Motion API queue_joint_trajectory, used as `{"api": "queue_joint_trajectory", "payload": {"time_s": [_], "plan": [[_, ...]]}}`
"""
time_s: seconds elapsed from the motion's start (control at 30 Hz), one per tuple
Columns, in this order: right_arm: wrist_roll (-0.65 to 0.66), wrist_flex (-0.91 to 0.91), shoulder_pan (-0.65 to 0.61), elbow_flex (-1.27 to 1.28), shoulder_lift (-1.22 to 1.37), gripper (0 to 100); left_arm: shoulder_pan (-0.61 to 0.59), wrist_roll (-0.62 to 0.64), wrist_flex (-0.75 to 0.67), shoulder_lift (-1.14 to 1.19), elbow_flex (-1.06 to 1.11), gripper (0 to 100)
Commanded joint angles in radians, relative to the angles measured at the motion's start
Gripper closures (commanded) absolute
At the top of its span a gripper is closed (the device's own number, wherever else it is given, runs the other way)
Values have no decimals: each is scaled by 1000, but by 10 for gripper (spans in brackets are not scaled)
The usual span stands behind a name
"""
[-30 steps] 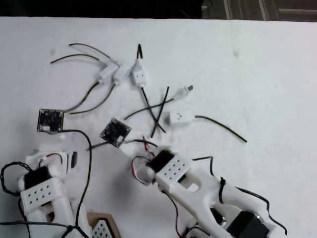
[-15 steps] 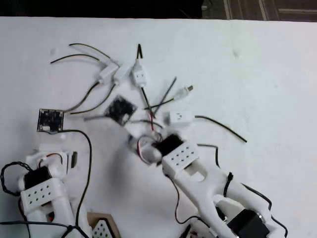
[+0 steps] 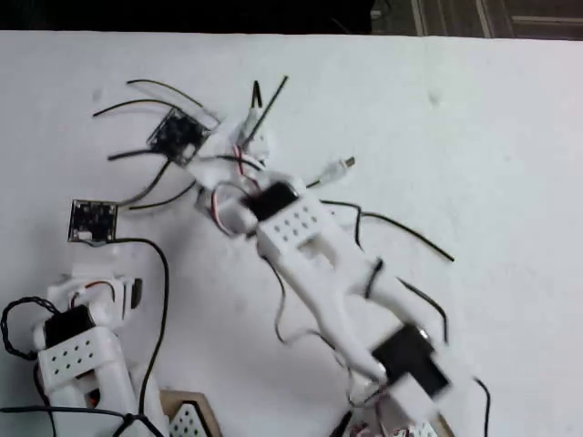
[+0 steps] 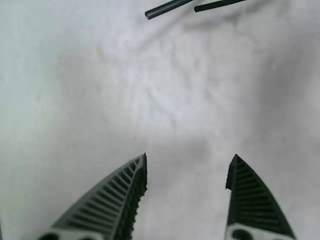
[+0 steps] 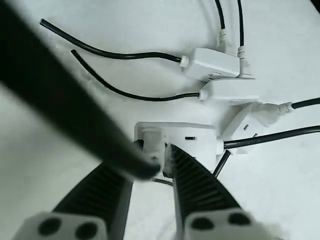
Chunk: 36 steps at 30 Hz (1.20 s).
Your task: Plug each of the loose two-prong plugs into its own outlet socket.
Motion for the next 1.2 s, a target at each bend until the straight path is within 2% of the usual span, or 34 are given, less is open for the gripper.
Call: {"api": "queue_joint_trajectory", "payload": {"time_s": [0.0,0.13,0.27,0.4,0.6,0.93,1.17], "plan": [[0,-30,41,-164,134,948,-4,0,-15,-19,-5,740],[-5,67,51,-247,196,782,-4,0,-15,-19,-5,740],[-57,252,76,-331,142,797,-4,0,-15,-19,-5,740],[-31,406,163,-387,76,839,-4,0,-15,-19,-5,740],[259,544,283,-371,67,844,-4,0,-15,-19,-5,740],[585,533,394,-333,170,843,-4,0,-15,-19,-3,740],[776,506,441,-476,377,843,-4,0,-15,-19,-3,740]]}}
